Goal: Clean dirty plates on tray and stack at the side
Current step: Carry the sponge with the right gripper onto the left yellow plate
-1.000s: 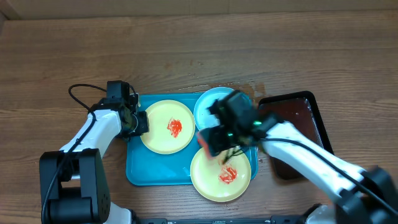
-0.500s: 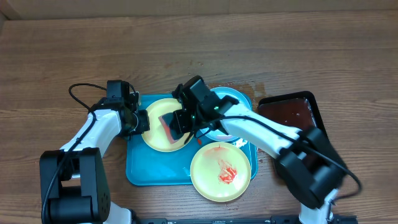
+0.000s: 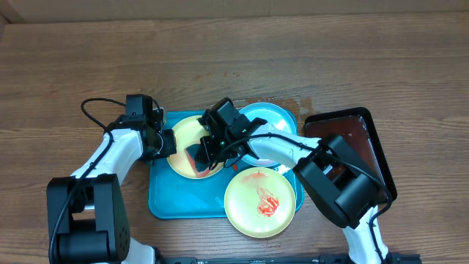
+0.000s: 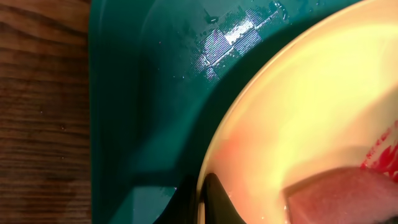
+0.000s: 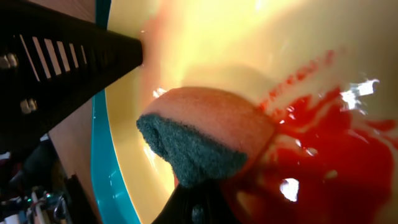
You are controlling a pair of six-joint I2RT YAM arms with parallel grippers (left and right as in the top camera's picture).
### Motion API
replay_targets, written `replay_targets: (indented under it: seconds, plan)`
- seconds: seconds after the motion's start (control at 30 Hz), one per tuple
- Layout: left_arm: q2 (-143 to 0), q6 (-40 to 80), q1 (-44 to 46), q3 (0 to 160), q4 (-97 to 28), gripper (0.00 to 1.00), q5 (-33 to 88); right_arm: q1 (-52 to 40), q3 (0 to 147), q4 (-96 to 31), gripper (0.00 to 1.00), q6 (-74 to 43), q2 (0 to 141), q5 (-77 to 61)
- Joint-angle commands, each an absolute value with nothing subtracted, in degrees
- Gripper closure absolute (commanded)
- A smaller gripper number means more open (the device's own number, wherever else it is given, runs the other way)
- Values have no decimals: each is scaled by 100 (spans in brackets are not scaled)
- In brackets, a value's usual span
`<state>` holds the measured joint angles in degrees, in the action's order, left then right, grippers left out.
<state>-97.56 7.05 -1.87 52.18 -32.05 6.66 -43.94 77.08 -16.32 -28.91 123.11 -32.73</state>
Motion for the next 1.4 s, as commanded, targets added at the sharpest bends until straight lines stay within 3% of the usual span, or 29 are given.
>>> replay_targets:
  seconds: [0.0, 0.3, 0.63, 0.87, 1.2, 1.37]
  plan:
    - [-10025, 659, -132, 5092, -3210, 96, 561, -4565, 8014, -1570, 96, -2869, 12468, -2561]
    - [-10025, 659, -132, 5092, -3234, 96, 558, -4515, 8152, -1905, 96, -2829, 12477, -1120]
    - [-10025, 661, -132, 5092, -3232, 96, 556, -4357, 8903, -3966, 96, -2547, 12477, 196]
    - [-10025, 661, -132, 5092, -3223, 96, 556, -4689, 9039, -4783, 96, -2539, 12503, -1028]
    - [-10025, 663, -132, 5092, -3227, 96, 556, -5179, 9039, -3929, 96, -2641, 12632, -2877]
    - [-10025, 663, -132, 5092, -3227, 96, 556, -5092, 9039, -3544, 96, -3006, 12956, -3079]
